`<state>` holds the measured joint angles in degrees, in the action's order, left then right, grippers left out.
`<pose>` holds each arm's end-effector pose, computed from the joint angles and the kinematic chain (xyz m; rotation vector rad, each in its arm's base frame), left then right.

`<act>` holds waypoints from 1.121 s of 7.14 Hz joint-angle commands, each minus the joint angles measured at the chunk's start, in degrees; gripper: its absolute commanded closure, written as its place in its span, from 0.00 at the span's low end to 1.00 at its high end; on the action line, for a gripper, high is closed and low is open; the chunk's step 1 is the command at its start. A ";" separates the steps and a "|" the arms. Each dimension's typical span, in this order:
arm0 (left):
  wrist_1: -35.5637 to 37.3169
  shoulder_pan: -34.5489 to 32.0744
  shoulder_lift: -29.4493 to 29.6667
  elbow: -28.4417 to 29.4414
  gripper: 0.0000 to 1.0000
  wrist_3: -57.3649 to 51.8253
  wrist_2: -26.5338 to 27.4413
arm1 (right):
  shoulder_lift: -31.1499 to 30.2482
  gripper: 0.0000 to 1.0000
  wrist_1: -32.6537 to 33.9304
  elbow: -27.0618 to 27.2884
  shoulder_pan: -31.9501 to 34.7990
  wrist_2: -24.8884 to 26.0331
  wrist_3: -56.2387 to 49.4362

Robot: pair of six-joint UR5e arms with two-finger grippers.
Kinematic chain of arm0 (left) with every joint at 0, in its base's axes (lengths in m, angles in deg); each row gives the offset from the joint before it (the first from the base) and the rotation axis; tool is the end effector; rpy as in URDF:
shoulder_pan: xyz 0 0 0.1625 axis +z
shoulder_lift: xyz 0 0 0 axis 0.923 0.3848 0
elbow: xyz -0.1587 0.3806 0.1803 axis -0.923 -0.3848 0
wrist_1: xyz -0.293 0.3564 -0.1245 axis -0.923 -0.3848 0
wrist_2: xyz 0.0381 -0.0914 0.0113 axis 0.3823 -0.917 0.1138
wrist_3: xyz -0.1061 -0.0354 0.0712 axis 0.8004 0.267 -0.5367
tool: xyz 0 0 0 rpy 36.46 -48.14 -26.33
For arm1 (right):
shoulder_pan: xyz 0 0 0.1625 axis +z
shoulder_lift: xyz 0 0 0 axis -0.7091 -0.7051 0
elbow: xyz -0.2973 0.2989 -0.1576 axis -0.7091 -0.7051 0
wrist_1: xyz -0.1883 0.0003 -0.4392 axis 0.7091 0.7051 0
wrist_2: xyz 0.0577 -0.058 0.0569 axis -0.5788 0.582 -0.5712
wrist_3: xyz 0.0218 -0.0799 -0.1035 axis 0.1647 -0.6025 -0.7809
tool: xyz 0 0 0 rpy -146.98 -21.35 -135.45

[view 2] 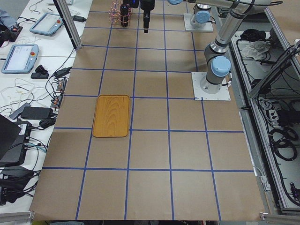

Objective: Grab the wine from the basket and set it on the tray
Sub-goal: 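Lift the bottle out of the rack and set it upright on the table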

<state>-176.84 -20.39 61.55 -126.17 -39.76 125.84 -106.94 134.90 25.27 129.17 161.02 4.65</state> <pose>-0.1056 -0.5252 0.5461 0.0451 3.0842 -0.0483 0.0739 -0.5964 0.5502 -0.0312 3.1264 -0.0502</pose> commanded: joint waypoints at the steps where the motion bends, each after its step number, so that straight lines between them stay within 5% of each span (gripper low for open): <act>1: -0.12 3.62 0.08 -0.20 0.00 -2.09 -1.02 | 1.28 1.00 -0.08 0.02 4.65 -0.27 6.83; 8: -0.03 19.63 1.66 -0.28 0.00 -11.93 -1.92 | 12.17 1.00 11.25 0.64 31.09 -3.26 39.97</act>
<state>-177.01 -2.75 62.82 -126.38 -50.67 123.92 -96.84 144.15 25.77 155.60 157.82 40.41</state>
